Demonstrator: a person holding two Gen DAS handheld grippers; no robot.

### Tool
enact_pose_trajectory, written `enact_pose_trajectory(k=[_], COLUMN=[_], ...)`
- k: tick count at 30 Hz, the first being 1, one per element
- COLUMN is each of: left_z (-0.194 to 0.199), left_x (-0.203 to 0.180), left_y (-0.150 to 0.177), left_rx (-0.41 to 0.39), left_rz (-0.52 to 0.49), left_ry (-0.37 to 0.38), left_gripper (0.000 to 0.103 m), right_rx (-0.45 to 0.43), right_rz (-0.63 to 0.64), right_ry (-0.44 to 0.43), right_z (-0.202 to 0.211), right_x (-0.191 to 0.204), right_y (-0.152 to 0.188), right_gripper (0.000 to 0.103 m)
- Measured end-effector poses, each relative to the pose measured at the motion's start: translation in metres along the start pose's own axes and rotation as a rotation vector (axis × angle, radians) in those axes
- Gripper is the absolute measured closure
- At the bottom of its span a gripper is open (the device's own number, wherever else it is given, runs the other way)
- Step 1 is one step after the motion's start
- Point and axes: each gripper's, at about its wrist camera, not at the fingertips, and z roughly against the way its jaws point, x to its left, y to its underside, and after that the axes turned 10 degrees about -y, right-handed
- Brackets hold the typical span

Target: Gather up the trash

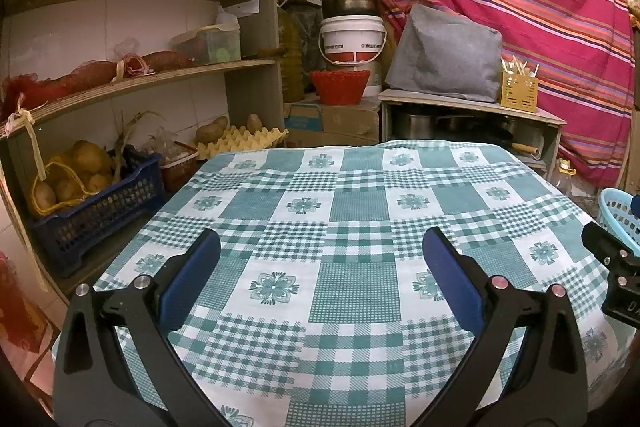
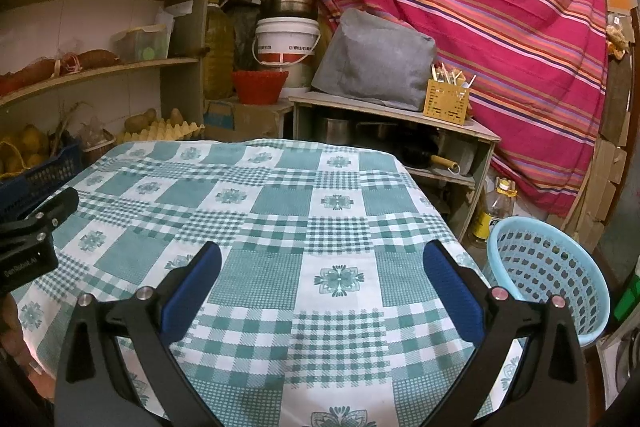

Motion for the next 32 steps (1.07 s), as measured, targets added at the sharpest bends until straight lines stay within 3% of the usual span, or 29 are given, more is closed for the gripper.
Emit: enact_pose_trajectory(k=[32], left_z=[0.0041], left_x=[0.0018], left_y=[-0.0082], left_rx=[-0.012], left_rz=[-0.003], left_ry=[0.015], left_gripper=[0.005], right_rx=[-0.003], right_rz=[-0.004], right_ry=[0.005], right_z=[0.0004], right_x=[-0.0029], right_y=[-0.0008], right_gripper=[0.005])
